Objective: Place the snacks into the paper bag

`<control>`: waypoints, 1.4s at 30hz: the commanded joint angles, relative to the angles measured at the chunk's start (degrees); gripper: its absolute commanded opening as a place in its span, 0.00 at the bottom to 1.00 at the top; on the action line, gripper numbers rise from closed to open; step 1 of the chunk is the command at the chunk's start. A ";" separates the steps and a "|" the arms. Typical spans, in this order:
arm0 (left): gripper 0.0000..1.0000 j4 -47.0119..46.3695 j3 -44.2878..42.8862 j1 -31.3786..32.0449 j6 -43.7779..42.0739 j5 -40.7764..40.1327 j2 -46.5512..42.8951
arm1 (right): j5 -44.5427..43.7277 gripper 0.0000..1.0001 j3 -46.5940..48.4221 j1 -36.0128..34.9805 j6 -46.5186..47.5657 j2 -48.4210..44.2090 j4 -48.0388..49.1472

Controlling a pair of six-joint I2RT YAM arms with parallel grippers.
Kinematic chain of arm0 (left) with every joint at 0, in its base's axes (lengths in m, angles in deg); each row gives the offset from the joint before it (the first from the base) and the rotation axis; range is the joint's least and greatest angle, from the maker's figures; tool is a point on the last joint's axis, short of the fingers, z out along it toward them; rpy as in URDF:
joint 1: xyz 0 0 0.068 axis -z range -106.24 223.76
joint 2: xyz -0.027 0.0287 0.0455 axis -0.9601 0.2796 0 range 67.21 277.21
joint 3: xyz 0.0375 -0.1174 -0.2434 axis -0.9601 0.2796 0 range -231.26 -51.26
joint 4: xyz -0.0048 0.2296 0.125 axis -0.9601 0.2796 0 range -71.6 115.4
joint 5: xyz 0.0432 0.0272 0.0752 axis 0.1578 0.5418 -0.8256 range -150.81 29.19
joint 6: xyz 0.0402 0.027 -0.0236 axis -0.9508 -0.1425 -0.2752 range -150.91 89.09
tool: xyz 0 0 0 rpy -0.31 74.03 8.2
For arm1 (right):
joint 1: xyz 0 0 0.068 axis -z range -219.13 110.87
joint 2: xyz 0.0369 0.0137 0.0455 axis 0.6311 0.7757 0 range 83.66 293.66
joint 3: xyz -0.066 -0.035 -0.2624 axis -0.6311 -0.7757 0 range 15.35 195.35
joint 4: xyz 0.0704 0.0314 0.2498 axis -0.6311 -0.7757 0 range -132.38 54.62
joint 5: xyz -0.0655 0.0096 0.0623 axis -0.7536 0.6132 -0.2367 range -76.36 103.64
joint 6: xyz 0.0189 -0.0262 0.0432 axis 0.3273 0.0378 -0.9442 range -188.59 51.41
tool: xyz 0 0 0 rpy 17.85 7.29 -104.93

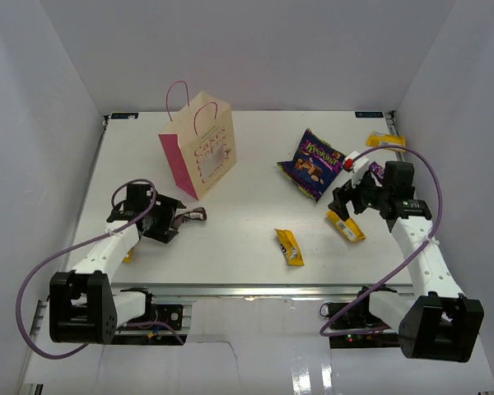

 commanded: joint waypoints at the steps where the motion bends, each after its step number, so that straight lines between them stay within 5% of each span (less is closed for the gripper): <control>1: 0.90 0.00 -3.10 0.09 5.58 -0.49 3.23 | 6.50 0.90 0.54 0.04 3.12 1.12 -0.30; 12: 0.76 -1.84 -8.02 0.44 11.73 -2.43 19.05 | 6.86 0.90 -0.51 0.13 2.86 2.44 0.76; 14: 0.59 -2.28 -8.29 0.44 11.82 -2.34 20.99 | 6.86 0.90 -0.77 0.22 2.86 2.27 0.76; 21: 0.26 2.44 -9.07 0.44 8.14 -5.67 14.59 | 6.68 0.90 -1.30 0.31 2.95 2.00 0.41; 25: 0.12 8.08 -12.93 0.44 0.68 -15.05 4.84 | 6.68 0.90 -0.51 0.39 3.04 2.26 0.23; 32: 0.07 5.55 -29.36 0.44 -19.89 -21.51 -6.25 | 7.12 0.90 1.16 0.39 3.74 3.67 -0.29; 38: 0.02 -6.39 -42.90 0.53 -34.93 -10.90 1.73 | 8.17 0.90 2.13 0.39 4.00 4.99 0.14; 42: 0.01 -8.87 -53.69 4.39 -40.90 -12.17 11.04 | 8.35 0.90 2.48 0.39 3.92 4.90 0.14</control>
